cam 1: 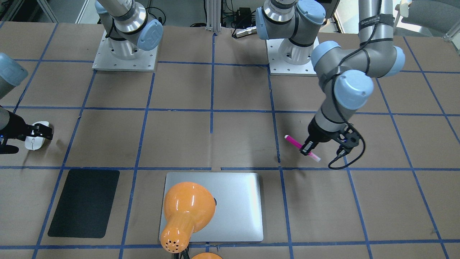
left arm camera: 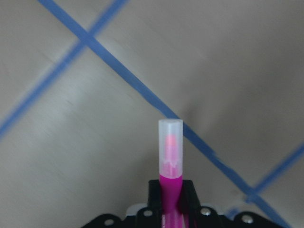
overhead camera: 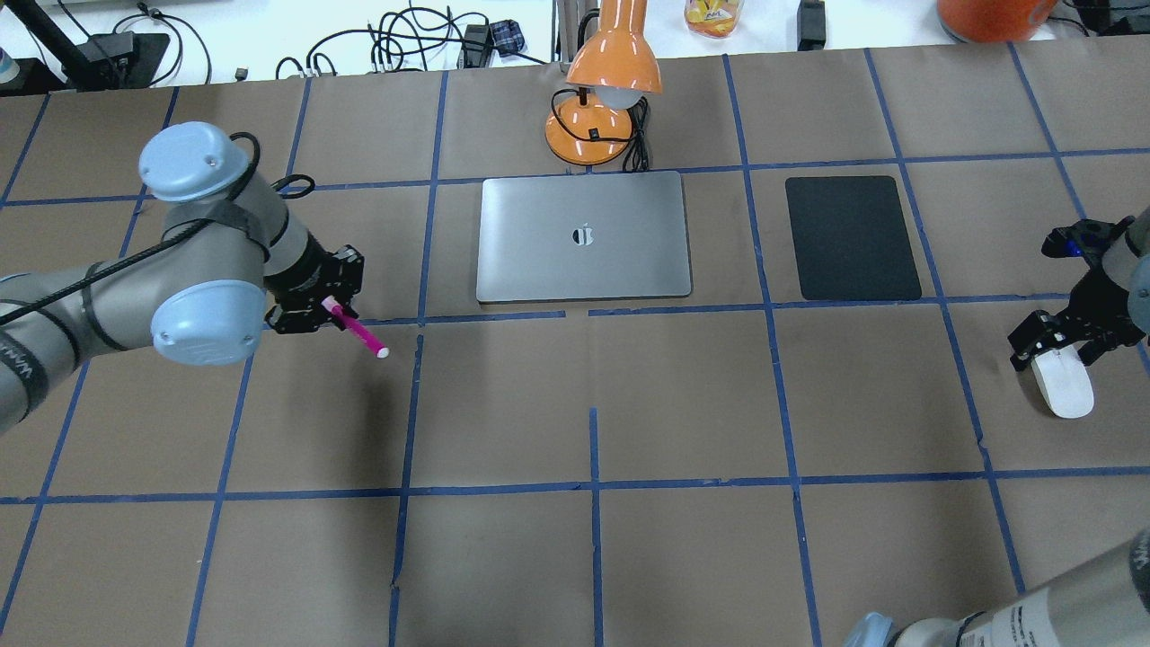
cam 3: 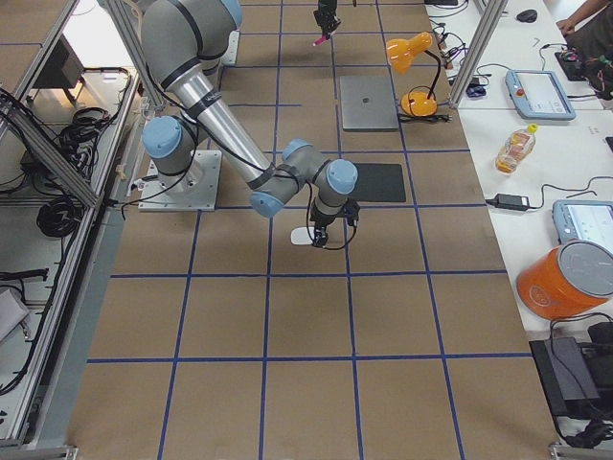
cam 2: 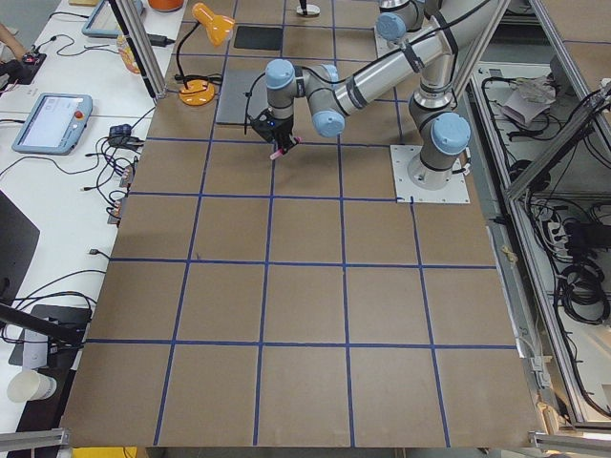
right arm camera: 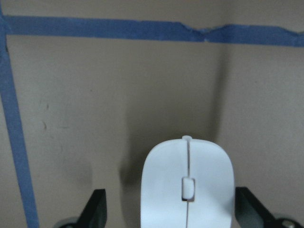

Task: Place pen and mouse around notebook

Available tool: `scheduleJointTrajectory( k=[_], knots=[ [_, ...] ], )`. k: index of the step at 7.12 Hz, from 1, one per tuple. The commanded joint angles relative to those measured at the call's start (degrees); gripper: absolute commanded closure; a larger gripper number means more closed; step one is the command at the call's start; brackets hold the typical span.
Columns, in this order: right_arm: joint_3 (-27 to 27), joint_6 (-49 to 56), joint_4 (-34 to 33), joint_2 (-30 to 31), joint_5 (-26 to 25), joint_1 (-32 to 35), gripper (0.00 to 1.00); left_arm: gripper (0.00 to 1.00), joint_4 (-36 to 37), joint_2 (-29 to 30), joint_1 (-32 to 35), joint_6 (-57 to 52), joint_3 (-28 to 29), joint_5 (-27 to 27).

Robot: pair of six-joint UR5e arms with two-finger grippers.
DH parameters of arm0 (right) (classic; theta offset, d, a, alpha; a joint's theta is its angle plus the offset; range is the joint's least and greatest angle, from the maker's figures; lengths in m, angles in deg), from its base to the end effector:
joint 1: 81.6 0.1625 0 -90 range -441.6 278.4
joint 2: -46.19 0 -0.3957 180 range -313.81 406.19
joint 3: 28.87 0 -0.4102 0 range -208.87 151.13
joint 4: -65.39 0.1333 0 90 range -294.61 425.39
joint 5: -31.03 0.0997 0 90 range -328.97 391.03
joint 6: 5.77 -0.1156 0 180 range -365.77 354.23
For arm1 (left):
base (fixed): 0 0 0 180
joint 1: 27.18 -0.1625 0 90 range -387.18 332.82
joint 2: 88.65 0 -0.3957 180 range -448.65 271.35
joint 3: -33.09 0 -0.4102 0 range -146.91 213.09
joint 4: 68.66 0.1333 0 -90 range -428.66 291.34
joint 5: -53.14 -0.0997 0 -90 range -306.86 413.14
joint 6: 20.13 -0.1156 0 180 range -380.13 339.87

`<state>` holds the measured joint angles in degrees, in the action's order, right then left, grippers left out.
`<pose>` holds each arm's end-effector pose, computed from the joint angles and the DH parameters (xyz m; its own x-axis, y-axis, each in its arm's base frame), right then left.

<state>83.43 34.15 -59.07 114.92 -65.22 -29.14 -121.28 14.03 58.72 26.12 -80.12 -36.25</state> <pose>-0.2217 -0.4867 0.1193 -0.9986 -0.0484 -0.0192 -0.0511 0.9804 0.1904 -0.0969 -0.5301 0.1951 -0.6381 -0.7695 0.0261 -0.7699 0.6381 -0.0103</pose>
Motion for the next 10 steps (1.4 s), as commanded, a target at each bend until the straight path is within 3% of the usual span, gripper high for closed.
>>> scheduleJointTrajectory(
  k=[1, 3, 4, 5, 7, 8, 9, 10],
  knots=[
    [0.11, -0.11, 0.00, 0.00, -0.07, 0.01, 0.20, 1.00, -0.03, 3.65, 16.16, 29.22, 5.87, 0.10],
    [-0.06, -0.54, 0.00, -0.70, -0.07, 0.01, 0.24, 1.00, 0.49, 8.83, 25.95, 49.64, 8.70, 0.09],
    [-0.15, -0.63, 0.00, -0.96, -0.07, 0.01, 0.42, 1.00, 0.06, 10.60, 27.46, 52.34, 7.92, 0.09],
    [-0.32, -0.55, 0.09, -0.97, -0.77, 0.01, 0.53, 1.00, 0.40, 12.18, 27.74, 53.59, 7.91, 0.01],
    [-0.59, -0.72, 0.53, -0.26, -1.74, 0.01, 0.64, 1.00, 0.41, 13.68, 27.92, 54.56, 8.00, 0.27],
    [-0.85, -0.81, 0.70, 0.17, -1.74, 0.09, 0.66, 0.53, 0.76, 14.30, 28.01, 56.57, 8.00, 0.27],
    [-2.59, -0.81, 1.05, 1.31, -1.57, 0.79, 0.63, 0.01, 0.76, 12.65, 28.01, 56.07, 8.18, 0.10],
    [-5.31, -2.81, 1.40, 1.93, -0.78, 1.76, 0.63, 0.00, 0.59, 11.33, 27.75, 54.58, 9.92, -0.25]
  ],
)
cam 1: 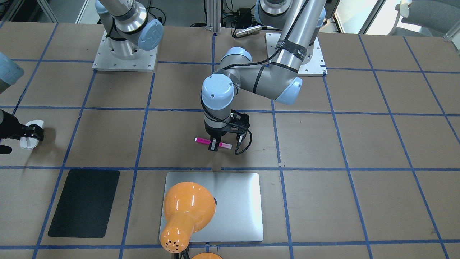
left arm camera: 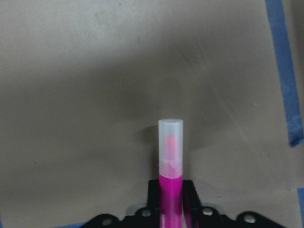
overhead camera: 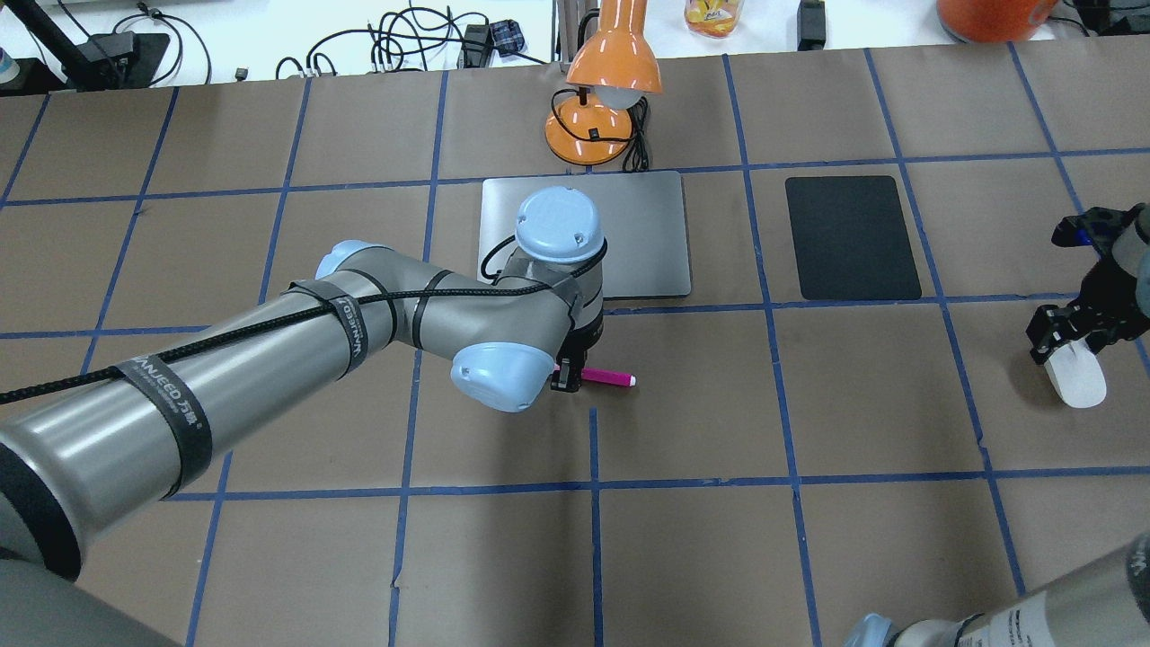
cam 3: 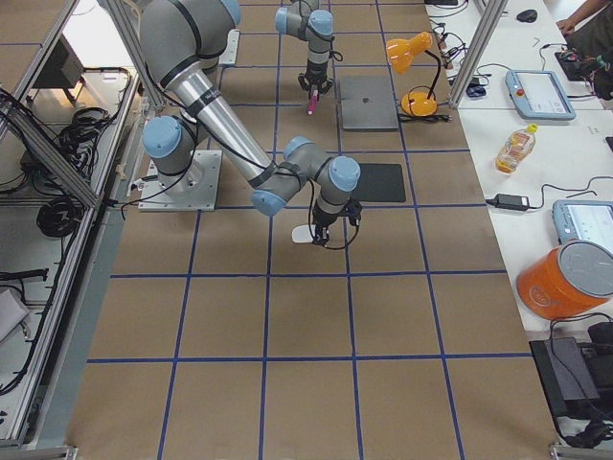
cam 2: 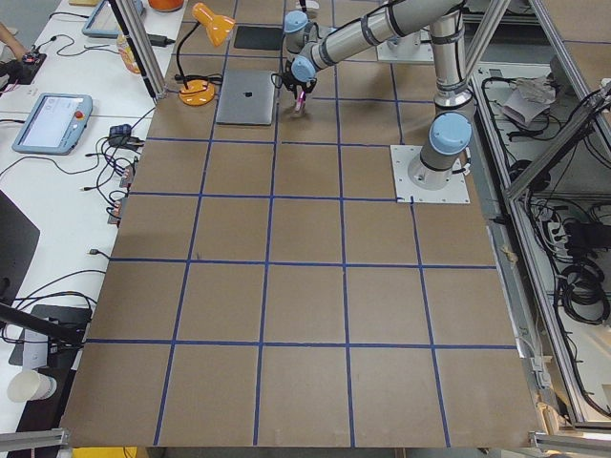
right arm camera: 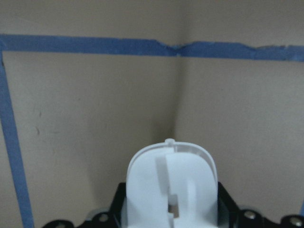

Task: Place pen and mouse around notebook

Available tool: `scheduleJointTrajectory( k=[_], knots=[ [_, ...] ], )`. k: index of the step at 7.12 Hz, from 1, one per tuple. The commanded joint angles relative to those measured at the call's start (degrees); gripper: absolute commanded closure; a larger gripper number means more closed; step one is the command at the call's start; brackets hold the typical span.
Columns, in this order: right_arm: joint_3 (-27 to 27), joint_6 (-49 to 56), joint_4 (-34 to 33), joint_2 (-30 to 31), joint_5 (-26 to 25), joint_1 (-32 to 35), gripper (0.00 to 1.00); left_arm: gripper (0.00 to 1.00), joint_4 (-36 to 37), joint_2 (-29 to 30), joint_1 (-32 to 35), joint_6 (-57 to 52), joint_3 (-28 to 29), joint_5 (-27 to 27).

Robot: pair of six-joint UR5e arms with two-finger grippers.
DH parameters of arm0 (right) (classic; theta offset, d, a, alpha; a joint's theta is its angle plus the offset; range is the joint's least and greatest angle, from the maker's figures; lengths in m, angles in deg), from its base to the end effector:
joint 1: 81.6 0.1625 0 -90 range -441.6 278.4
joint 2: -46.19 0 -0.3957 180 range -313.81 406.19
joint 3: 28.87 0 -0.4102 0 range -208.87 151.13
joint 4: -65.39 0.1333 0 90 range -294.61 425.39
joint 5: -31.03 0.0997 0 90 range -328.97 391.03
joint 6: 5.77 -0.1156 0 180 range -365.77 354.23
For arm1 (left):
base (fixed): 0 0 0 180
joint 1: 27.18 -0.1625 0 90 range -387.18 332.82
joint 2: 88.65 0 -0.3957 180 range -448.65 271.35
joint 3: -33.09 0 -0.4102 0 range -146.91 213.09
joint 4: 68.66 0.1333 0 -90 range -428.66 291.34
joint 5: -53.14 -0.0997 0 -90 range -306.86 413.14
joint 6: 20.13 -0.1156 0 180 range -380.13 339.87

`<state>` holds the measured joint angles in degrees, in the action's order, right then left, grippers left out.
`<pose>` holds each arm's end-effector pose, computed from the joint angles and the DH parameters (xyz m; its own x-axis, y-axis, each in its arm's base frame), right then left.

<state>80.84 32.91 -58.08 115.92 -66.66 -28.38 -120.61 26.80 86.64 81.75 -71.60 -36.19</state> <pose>-0.2274 -0.5010 0.1450 -0.9985 -0.0436 0.0329 -0.0373 0.9845 0.1716 -0.3570 -0.4753 0.1362 -0.2066 -0.9777 -0.0381 -0.9784 0.2066 0.0039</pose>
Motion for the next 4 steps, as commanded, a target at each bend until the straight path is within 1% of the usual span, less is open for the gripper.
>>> scheduleJointTrajectory(
  k=[1, 2, 3, 4],
  knots=[
    [-4.58, -4.98, 0.43, 0.59, 0.84, 3.88, 0.63, 0.00, -2.26, -3.11, -0.52, -10.81, 3.68, -0.50],
    [-5.81, -9.28, 0.16, 0.59, 1.02, 8.52, 0.63, 0.00, -10.38, -6.35, -1.40, -24.92, 6.14, -0.68],
    [-7.48, -15.93, 0.25, -0.63, 2.32, 12.74, 0.63, 0.00, -15.94, -10.03, -4.54, -35.85, 8.77, 0.02],
    [-10.72, -21.05, 0.16, -2.73, 4.77, 16.35, 0.63, 0.00, -18.87, -13.55, -7.27, -45.36, 9.75, 0.37]
  ],
)
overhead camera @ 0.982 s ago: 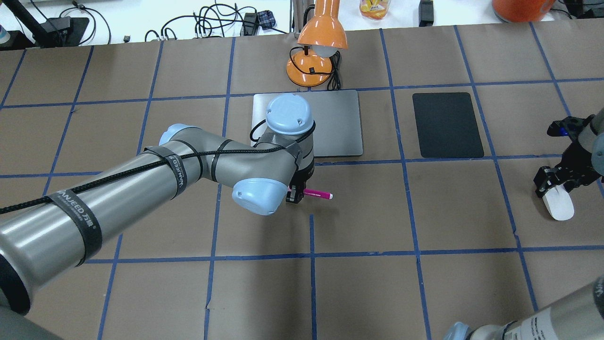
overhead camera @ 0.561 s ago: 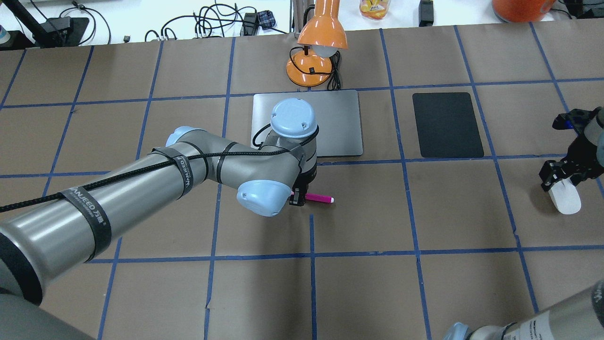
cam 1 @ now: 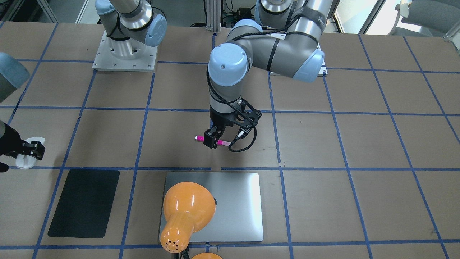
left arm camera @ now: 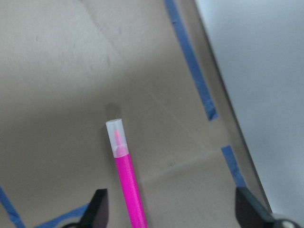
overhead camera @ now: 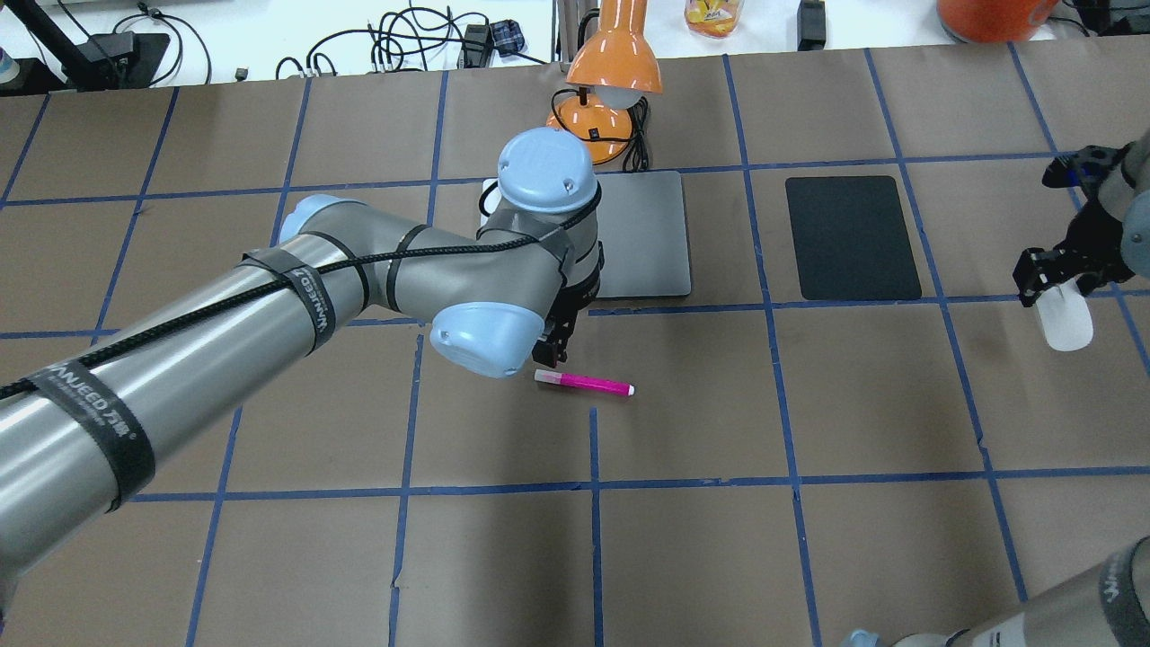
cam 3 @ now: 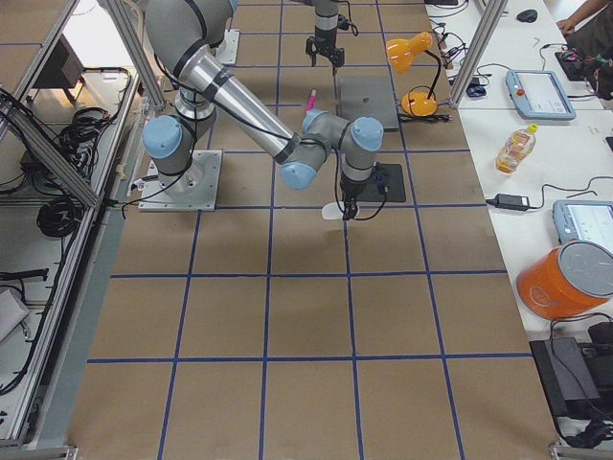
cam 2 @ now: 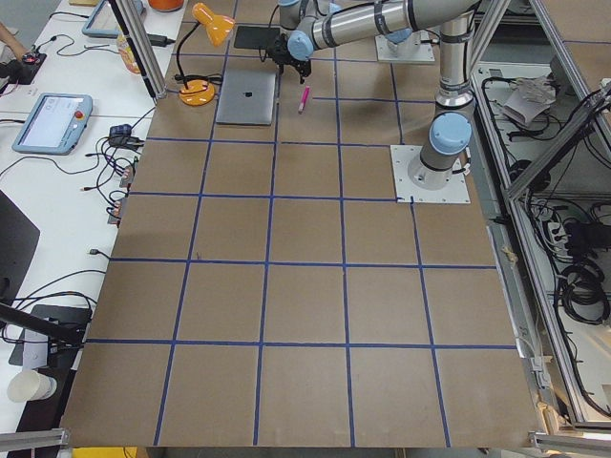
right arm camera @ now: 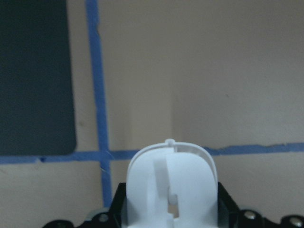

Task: Place pen and mouse around notebook

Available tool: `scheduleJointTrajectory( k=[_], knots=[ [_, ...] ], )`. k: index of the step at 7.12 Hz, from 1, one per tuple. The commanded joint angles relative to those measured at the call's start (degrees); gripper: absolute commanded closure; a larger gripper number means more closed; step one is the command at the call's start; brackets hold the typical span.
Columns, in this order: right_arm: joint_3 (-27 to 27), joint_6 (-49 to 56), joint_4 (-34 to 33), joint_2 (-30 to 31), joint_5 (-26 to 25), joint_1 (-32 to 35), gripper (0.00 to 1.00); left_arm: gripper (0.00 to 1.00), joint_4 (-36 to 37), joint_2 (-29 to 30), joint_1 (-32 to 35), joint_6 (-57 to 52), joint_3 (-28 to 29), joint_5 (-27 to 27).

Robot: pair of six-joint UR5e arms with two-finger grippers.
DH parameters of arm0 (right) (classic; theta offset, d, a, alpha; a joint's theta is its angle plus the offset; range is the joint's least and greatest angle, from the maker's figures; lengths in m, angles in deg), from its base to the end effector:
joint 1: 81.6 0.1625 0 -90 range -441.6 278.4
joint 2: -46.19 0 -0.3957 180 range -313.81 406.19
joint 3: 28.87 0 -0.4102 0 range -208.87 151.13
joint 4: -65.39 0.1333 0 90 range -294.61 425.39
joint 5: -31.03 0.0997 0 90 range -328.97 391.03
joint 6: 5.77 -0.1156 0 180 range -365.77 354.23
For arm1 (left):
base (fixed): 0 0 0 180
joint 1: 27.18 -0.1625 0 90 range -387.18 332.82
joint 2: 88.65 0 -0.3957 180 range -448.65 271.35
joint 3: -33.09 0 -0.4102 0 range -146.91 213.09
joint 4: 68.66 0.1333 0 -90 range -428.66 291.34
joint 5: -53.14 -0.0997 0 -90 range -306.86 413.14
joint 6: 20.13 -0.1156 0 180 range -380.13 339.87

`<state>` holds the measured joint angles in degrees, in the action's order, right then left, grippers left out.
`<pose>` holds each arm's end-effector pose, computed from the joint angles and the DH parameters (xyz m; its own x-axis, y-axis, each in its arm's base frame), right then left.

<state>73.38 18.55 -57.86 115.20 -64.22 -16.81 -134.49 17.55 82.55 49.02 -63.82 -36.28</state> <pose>-0.1379 -0.5811 0.1920 -0.9964 0.0139 0.0835 0.0171 0.9991 0.0375 -0.3256 -0.5095 0.2678 -0.6504 -0.7593 0.0209 -0.7594 0.6506 0.0029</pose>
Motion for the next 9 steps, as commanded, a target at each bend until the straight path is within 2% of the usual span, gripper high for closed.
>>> scheduleJointTrajectory(
  k=[1, 3, 4, 6, 8, 9],
  knots=[
    [-7.80, -9.79, 0.03, -5.43, 2.53, 7.17, 0.61, 0.00, -9.89, -7.82, -5.29, -25.43, 2.24, 0.56],
    [-16.17, -16.72, 0.20, -12.55, 3.58, 11.91, 0.60, 0.00, -17.97, -13.98, -13.01, -49.60, 2.42, 1.95],
    [-17.33, -20.50, 0.03, -14.59, 3.93, 13.85, 0.60, 0.00, -21.59, -16.27, -15.57, -59.04, 2.42, 1.70],
    [-16.73, -21.86, 0.55, -14.78, 4.81, 14.04, 0.57, 0.00, -22.15, -18.92, -19.71, -62.29, 2.51, 1.35],
    [-16.64, -22.47, 0.99, -15.66, 4.81, 14.05, 0.57, 0.00, -21.89, -18.67, -20.34, -62.30, 3.12, 1.00],
    [-16.55, -22.47, 0.99, -15.83, 4.73, 14.05, 0.40, 0.00, -22.33, -16.75, -20.25, -62.30, 5.82, -1.70]
  ],
)
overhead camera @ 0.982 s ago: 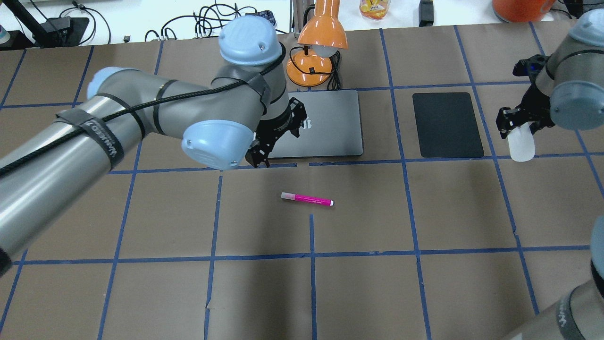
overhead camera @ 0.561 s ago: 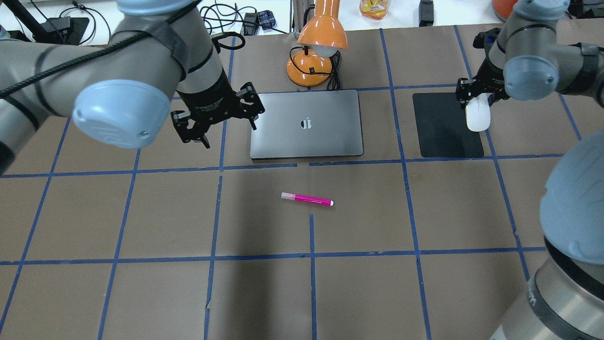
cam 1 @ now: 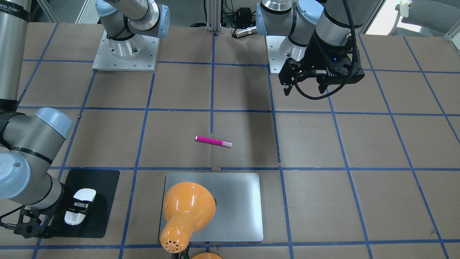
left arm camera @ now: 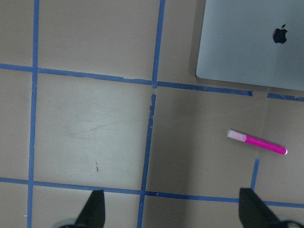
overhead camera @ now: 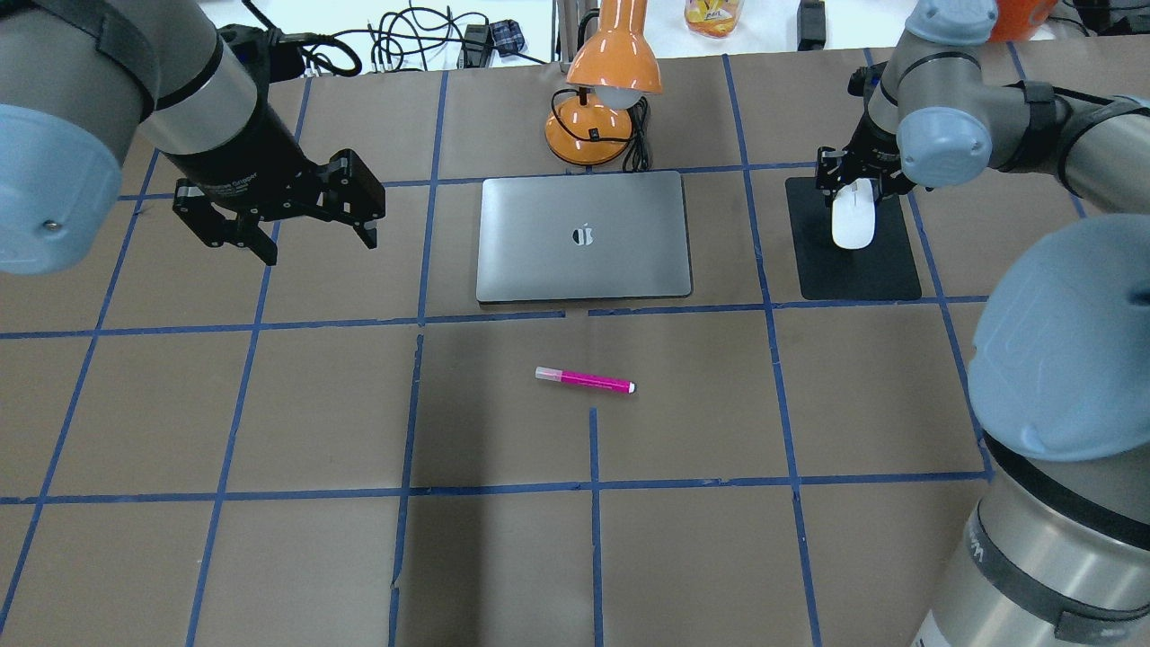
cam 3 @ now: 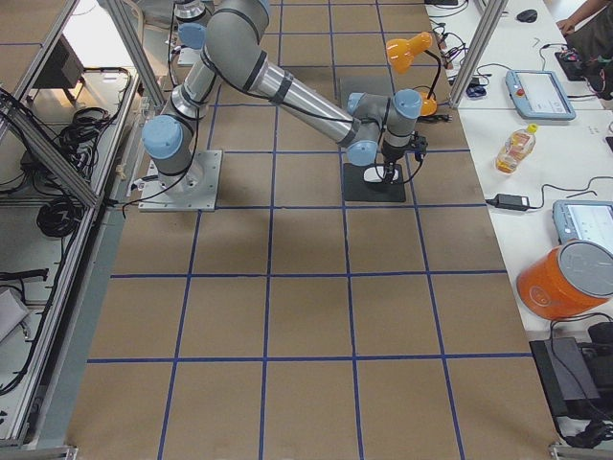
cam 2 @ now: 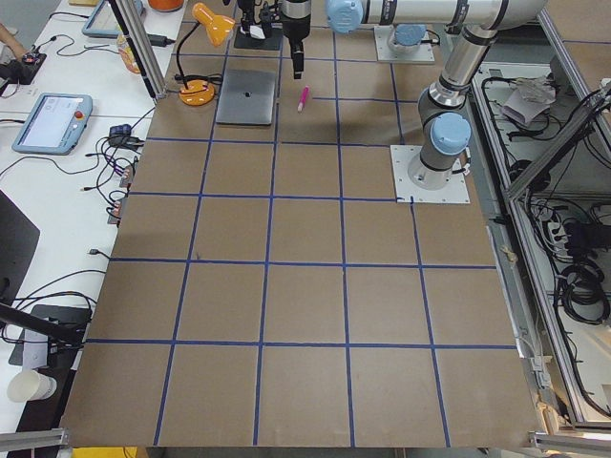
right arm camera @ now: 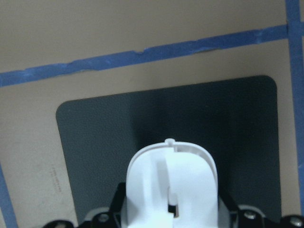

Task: Place pen and mouse around notebook

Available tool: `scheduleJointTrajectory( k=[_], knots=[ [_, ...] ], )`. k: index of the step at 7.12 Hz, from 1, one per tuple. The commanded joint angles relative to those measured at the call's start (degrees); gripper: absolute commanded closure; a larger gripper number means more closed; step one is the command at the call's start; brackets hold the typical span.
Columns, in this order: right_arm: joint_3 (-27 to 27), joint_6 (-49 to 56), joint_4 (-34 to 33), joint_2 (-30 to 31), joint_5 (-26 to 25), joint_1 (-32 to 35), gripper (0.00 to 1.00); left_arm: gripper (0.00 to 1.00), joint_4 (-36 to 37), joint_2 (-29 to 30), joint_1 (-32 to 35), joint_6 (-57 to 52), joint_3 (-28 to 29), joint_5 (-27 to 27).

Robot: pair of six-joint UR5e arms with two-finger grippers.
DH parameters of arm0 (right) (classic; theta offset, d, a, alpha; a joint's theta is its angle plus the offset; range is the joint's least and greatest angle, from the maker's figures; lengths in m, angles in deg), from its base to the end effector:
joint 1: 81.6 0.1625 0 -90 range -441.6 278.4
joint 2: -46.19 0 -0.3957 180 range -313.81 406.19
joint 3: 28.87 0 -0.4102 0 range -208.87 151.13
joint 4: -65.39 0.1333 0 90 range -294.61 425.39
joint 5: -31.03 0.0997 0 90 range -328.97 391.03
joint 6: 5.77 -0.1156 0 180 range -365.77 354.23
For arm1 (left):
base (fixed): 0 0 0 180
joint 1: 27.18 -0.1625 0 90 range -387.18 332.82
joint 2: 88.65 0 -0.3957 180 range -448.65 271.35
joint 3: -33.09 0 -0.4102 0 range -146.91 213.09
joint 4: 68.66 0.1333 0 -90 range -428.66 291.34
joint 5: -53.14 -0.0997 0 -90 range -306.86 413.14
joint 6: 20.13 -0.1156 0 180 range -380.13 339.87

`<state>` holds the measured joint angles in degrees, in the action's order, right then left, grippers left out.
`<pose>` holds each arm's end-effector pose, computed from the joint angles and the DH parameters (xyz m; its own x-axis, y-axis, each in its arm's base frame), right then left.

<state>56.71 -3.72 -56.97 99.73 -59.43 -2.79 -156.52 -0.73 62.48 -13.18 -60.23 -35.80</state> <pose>-0.0027 -0.6959 0.1481 -0.9873 0.1589 0.0082 0.1588 0.9873 -0.0053 -0.1325 -0.4980 0.4351 -0.9917 -0.1266 0.0203 -0.1269 0.9918 -0.0134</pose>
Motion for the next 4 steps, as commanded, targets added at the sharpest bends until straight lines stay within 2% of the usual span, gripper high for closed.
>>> scheduleJointTrajectory(
  k=[1, 2, 4],
  knots=[
    [0.20, -0.20, 0.19, -0.45, -0.24, 0.03, 0.13, 0.00, -1.95, 2.51, -0.19, -0.09, 4.01, -2.03],
    [0.20, -0.20, 0.37, 0.07, -0.85, -0.06, 0.00, 0.00, -1.97, 2.61, -0.01, -0.09, 3.85, -1.95],
    [-0.06, 0.06, 3.16, 1.56, -0.85, -0.15, 0.00, 0.00, -1.97, 2.44, 0.07, -0.01, 3.85, -1.77]
  ],
)
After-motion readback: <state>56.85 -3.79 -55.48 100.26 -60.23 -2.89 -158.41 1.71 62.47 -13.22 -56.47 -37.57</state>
